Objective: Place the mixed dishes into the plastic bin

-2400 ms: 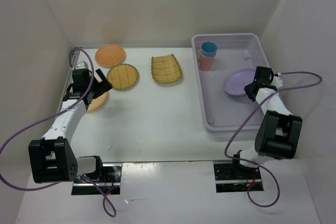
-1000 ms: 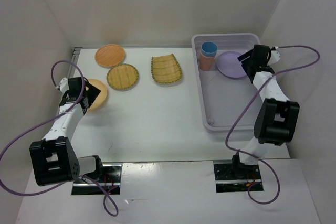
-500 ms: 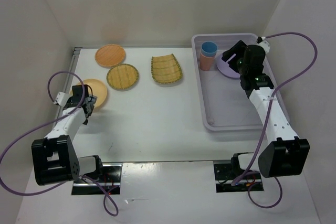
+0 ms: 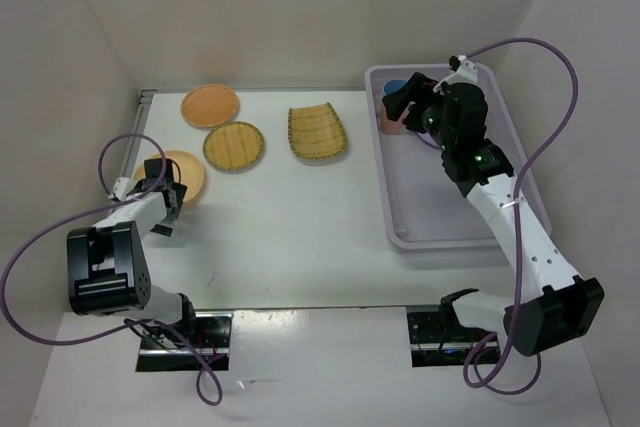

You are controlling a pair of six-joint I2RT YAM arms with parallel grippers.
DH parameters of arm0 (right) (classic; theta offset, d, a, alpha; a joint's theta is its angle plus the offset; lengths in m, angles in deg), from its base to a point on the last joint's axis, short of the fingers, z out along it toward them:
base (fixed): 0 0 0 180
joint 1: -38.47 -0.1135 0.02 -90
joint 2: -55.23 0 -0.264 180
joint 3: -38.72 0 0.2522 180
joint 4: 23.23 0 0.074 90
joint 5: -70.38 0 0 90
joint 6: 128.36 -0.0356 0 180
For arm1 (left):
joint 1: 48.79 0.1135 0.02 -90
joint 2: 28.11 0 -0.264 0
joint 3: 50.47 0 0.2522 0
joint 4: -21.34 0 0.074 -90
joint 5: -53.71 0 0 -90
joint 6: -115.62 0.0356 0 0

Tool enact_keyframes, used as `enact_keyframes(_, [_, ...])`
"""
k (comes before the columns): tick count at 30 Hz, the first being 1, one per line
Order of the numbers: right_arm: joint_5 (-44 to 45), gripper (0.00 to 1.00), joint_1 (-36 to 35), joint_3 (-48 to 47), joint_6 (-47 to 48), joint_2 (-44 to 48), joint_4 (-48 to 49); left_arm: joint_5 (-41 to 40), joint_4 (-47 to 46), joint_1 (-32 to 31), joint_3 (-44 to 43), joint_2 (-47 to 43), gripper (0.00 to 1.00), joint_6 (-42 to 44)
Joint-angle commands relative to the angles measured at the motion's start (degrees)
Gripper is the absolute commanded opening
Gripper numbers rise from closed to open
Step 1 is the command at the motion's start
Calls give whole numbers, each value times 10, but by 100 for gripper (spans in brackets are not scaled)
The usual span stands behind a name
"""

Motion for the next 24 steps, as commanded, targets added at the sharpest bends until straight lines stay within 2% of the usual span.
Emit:
enact_keyframes(1, [-37, 77, -8, -25, 31, 11, 16, 1, -16, 4, -25, 15, 93, -15])
enact_keyframes(10, [-18, 77, -86, -36, 41, -4, 11, 11, -22, 4, -40, 55, 77, -15])
enact_keyframes(14, [-5, 76, -120, -47, 47, -10, 11, 18, -27, 4, -40, 55, 61, -15])
enact_keyframes(15, [1, 76, -132, -52, 47, -17, 5, 18, -27, 4, -40, 55, 51, -15])
enact_keyframes(17, [1, 76, -143, -57, 47, -23, 5, 18, -32, 4, -40, 55, 40, -10])
enact_keyframes(18, [8, 76, -150, -57, 47, -28, 5, 18, -32, 4, -40, 49, 26, -10])
enact_keyframes(21, [-6, 76, -156, -64, 47, -34, 5, 24, -32, 4, -29, 34, 2, 2])
enact_keyframes(24, [-30, 76, -157, -70, 47, -54, 5, 30, -17, 4, -29, -4, 0, 17])
